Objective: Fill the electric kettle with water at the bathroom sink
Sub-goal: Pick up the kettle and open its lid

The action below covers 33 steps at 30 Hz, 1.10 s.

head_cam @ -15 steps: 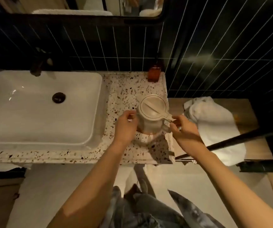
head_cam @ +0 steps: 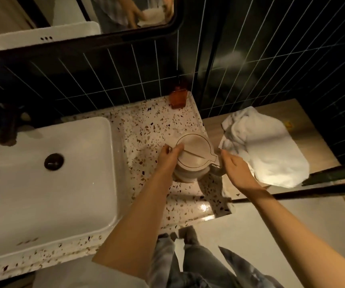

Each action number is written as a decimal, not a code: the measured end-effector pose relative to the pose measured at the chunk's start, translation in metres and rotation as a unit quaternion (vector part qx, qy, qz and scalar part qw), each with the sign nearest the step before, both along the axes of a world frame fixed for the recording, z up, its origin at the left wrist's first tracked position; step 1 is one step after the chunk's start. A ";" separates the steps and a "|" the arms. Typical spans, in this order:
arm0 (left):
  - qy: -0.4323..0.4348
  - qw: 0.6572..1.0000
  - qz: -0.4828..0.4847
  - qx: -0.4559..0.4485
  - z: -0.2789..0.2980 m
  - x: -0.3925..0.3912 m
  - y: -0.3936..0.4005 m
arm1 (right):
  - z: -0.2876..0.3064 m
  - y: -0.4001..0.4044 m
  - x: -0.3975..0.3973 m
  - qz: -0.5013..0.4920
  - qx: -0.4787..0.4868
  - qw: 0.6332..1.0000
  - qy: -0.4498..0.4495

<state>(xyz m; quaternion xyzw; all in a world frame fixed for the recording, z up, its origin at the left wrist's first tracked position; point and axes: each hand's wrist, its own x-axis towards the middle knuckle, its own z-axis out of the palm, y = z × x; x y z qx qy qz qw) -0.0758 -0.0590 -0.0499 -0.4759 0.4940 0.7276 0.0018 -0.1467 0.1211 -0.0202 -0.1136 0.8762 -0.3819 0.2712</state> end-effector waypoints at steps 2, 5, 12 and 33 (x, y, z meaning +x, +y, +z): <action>0.011 1.000 -0.029 0.004 -0.004 0.000 -0.004 | -0.001 -0.005 0.000 -0.050 -0.017 0.998 -0.021; 0.012 0.998 -0.064 0.005 -0.009 0.000 -0.013 | -0.002 -0.011 0.002 -0.109 -0.038 0.992 -0.045; 0.053 0.993 -0.045 0.093 -0.008 -0.001 -0.014 | -0.006 -0.013 0.001 -0.117 -0.063 0.988 -0.075; 0.154 0.974 0.134 0.096 0.058 0.039 -0.038 | 0.047 -0.028 0.012 0.101 -0.237 0.964 -0.074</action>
